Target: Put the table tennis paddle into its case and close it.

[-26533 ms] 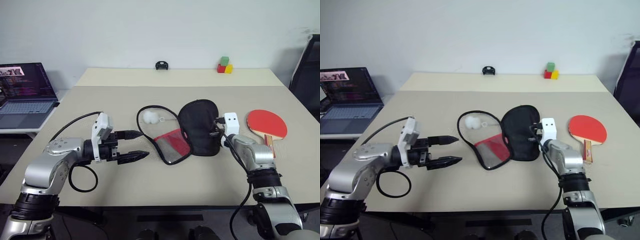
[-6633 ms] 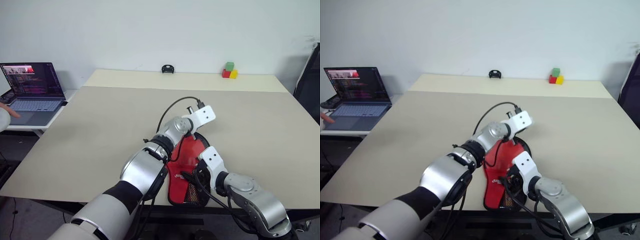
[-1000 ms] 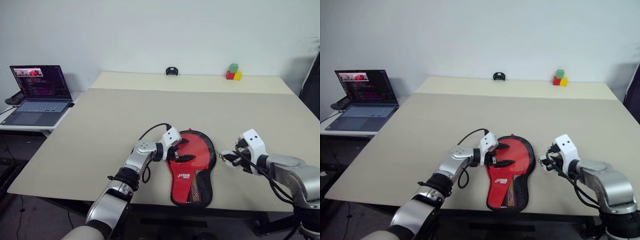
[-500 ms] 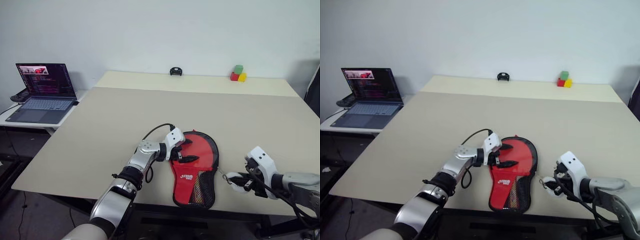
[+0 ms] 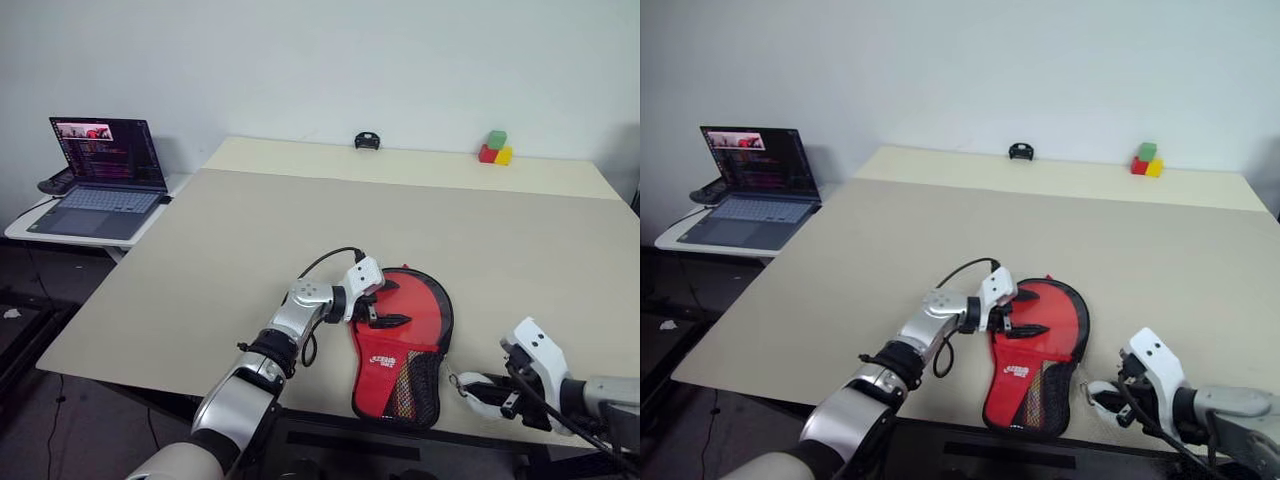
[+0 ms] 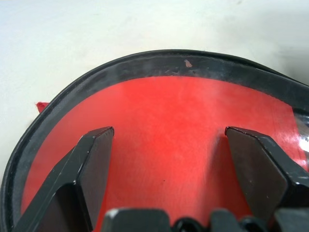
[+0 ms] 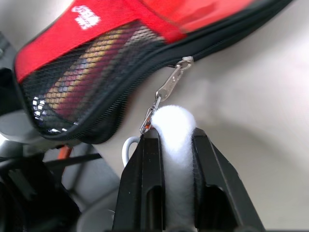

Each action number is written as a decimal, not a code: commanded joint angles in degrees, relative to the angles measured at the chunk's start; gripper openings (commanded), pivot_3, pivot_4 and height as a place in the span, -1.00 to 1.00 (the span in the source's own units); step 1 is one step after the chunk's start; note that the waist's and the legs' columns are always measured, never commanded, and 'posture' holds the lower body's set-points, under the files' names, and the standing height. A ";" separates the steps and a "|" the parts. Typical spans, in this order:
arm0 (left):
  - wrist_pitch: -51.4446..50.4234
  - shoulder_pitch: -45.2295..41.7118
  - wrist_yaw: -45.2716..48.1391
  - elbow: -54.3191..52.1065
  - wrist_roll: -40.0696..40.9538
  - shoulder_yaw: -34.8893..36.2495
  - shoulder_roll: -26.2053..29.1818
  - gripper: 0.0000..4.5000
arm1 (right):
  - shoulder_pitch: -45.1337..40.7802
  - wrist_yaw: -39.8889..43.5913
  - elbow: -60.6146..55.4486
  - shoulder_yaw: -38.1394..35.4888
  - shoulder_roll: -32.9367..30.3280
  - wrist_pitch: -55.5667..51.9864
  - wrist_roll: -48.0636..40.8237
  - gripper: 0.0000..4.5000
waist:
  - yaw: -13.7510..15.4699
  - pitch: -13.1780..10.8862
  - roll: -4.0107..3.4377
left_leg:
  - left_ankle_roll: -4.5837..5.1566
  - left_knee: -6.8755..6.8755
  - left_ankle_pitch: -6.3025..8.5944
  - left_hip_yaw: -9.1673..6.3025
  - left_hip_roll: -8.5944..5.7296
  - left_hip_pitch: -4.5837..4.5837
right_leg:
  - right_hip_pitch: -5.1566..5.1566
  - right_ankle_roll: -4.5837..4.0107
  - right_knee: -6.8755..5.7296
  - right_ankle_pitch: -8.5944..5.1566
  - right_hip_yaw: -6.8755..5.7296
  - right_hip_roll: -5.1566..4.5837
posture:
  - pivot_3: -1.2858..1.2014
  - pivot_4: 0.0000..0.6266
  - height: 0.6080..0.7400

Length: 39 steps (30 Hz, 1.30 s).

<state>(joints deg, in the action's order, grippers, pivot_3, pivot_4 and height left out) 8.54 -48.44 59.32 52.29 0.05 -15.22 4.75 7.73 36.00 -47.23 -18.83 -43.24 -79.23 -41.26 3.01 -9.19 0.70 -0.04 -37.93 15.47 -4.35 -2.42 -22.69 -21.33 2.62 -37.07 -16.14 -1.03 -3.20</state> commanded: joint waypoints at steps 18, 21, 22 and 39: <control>1.83 -1.20 0.78 8.53 -5.72 -3.32 -3.86 0.78 | 10.99 -1.00 -10.04 -5.06 0.83 -1.57 -13.45 -0.88 | 0.03 0.16 0.12 | 0.03 -0.05 0.01 -0.03 -0.02 0.09 | 0.13 0.03 -0.03 -0.01 -0.06 0.01 | 0.03 -0.52 1.00; 2.13 -1.76 0.87 9.24 -6.11 -3.18 -4.46 0.78 | 13.26 -2.57 -11.43 -4.02 1.87 -0.83 -14.74 -0.88 | 0.00 0.17 0.13 | 0.04 -0.03 0.02 -0.03 -0.01 0.08 | 0.13 0.05 -0.02 -0.02 -0.06 0.01 | 0.03 -0.52 1.00; 2.27 -1.97 0.89 9.51 -6.23 -3.15 -4.65 0.78 | 13.92 -3.41 -11.81 -3.20 2.39 -0.51 -14.98 -0.88 | 0.00 0.17 0.13 | 0.05 -0.03 0.03 -0.02 -0.01 0.09 | 0.13 0.06 -0.02 -0.02 -0.06 0.01 | 0.03 -0.52 1.00; 3.58 -3.79 -0.10 12.04 -7.11 -2.21 -6.02 0.78 | 14.21 -13.98 -9.60 7.13 6.81 5.56 -13.02 -0.88 | -0.26 0.29 0.25 | 0.06 -0.03 0.03 -0.01 0.01 0.16 | 0.14 0.07 -0.05 -0.03 -0.03 0.03 | 0.03 -0.52 1.00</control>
<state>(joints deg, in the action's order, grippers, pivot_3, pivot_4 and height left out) 12.88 -53.86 59.31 61.43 -4.65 -15.62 -0.52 21.84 21.48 -55.85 -12.47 -36.50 -74.82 -52.90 2.75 -8.90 0.95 0.02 -37.96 15.51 -4.35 -2.42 -22.53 -21.19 2.69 -37.13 -16.17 -1.06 -3.17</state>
